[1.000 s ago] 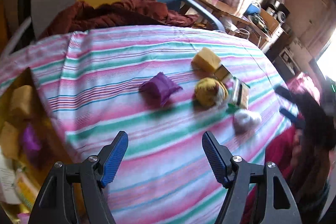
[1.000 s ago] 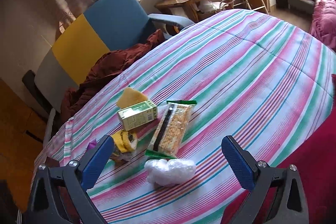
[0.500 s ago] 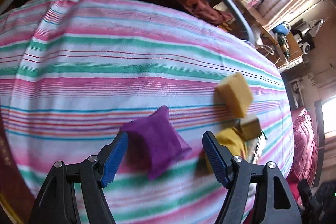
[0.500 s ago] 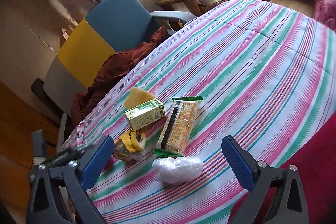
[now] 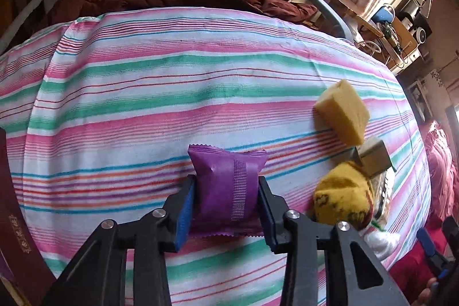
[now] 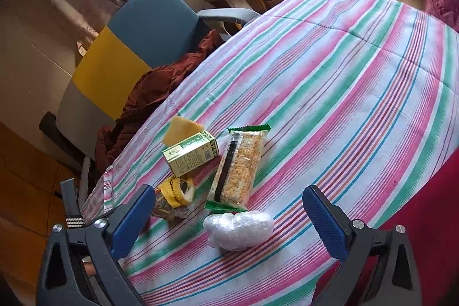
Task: Organize objects
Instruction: 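Grasp the second purple snack packet with the left tool, then grasp the white plastic bag ball with the right tool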
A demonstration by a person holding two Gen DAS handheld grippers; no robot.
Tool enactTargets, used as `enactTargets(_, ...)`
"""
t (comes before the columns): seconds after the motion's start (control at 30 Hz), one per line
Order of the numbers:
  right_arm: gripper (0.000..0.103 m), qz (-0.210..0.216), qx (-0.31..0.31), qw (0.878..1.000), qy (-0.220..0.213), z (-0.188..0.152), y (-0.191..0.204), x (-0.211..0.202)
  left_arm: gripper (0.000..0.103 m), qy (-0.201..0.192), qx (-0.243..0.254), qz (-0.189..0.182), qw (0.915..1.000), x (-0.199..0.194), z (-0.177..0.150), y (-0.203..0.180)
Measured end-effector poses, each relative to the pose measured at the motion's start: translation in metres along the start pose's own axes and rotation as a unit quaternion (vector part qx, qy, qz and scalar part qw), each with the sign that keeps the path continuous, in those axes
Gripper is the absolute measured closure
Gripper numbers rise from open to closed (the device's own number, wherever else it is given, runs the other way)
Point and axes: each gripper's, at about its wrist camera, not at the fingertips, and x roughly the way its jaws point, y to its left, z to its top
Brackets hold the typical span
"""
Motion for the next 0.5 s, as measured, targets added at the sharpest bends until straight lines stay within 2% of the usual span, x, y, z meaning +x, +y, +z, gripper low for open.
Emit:
enactTargets(0.3, 0.0, -0.02, -0.006, 1.0, 0.019, 0.0, 0.003, 0.009, 0.064, -0.022, 0.081, 0.046, 0.9954, -0.015, -0.044, -0.019)
enactTargets(0.4, 0.0, -0.026, -0.013, 0.999, 0.032, -0.002, 0.007, 0.013, 0.064, -0.032, 0.103, 0.053, 0.9927, -0.023, -0.065, -0.024)
enactTargets(0.5, 0.0, -0.037, -0.019, 0.999, 0.028, -0.004, 0.008, 0.013, 0.064, -0.048, 0.133, 0.059, 0.9881, -0.031, -0.092, -0.031)
